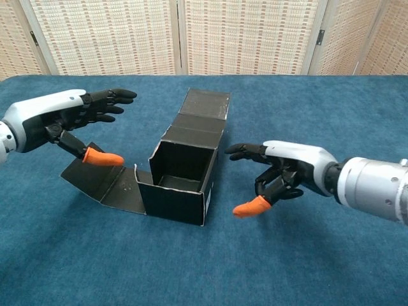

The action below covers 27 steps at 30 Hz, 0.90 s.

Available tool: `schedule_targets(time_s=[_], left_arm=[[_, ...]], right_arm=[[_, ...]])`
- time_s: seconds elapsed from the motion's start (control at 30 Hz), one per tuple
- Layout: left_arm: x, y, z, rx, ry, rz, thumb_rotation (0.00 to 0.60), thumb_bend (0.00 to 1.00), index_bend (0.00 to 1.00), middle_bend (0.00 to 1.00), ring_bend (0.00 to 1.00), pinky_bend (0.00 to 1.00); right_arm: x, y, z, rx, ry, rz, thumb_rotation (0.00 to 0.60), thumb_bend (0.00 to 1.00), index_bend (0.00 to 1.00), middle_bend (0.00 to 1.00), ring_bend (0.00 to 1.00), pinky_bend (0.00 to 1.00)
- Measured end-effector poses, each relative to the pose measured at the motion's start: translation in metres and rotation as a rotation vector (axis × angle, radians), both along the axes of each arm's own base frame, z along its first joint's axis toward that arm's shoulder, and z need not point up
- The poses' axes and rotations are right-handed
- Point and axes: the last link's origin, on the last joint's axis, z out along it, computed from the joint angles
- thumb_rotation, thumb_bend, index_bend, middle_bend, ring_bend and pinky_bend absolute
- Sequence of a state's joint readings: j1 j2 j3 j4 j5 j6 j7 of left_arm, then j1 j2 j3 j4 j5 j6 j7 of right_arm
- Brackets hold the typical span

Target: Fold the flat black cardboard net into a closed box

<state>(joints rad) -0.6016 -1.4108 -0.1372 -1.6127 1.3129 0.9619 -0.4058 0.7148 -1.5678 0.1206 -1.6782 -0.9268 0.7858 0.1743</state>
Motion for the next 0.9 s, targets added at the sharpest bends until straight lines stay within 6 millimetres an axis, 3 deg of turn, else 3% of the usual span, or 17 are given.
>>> schedule_targets(time_s=[0.27,0.5,0.67,0.9], left_arm=[[-0.005,0.003,0.003,-0.033,-0.049,0.038,0.6,0.22,0.0,0.0,0.0,0.02],[-0.01,0.007,0.008,-0.056,-0.083,0.049,0.6,0.22,0.0,0.0,0.0,0.02],[-0.013,0.008,0.011,-0.053,-0.086,0.045,0.6,0.22,0.0,0.0,0.0,0.02],[-0.015,0.008,0.011,-0.053,-0.081,0.04,0.6,0.22,0.0,0.0,0.0,0.02]], right_arm=[[0.034,-0.003,-0.039,0.001,-0.021,-0.008,0.6,0.0,0.0,0.0,0.62,1.0],[0.051,-0.025,-0.062,-0.114,0.013,-0.017,0.6,0.0,0.0,0.0,0.62,1.0],[0.054,-0.043,-0.061,-0.181,0.021,-0.04,0.6,0.0,0.0,0.0,0.62,1.0],[0.047,-0.04,-0.056,-0.168,0.007,-0.055,0.6,0.0,0.0,0.0,0.62,1.0]])
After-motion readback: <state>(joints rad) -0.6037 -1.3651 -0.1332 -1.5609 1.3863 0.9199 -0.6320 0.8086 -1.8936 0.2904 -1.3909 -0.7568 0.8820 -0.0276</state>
